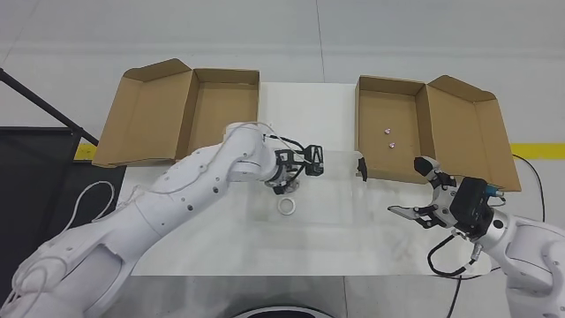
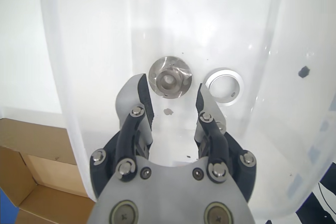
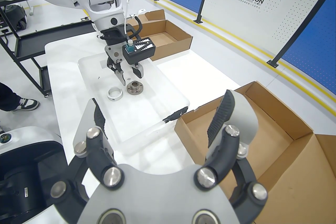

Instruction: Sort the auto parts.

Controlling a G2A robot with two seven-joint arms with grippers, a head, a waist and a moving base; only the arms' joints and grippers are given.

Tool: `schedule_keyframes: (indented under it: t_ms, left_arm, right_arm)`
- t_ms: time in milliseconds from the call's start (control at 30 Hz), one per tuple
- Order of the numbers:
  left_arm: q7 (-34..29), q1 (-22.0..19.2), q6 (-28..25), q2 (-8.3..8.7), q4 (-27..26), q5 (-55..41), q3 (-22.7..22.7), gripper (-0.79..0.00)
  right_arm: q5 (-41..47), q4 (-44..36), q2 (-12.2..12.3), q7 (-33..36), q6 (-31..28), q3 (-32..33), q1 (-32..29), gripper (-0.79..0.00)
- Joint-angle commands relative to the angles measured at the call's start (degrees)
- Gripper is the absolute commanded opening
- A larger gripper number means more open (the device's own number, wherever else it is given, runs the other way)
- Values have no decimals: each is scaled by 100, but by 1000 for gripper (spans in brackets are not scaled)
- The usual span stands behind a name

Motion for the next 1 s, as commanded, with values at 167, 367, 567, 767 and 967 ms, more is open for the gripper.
schedule_keyframes:
  t_ms: [167, 367, 567, 767, 967]
  left_arm:
    - [43, -135, 17, -187, 336, 2, 203, -400]
    - [131, -197, 46, -307, 564, 9, 282, -428]
    - [200, -222, 82, -392, 745, 52, 316, -434]
    - [232, -236, 82, -459, 888, 93, 331, -477]
    - [210, -240, 67, -512, 976, 107, 332, -702]
  right_arm:
    - [0, 0, 0, 0, 0, 0, 0, 0]
    - [0, 0, 0, 0, 0, 0, 0, 0]
    - [0, 0, 0, 0, 0, 0, 0, 0]
    - [0, 0, 0, 0, 0, 0, 0, 0]
    - [0, 0, 0, 0, 0, 0, 0, 0]
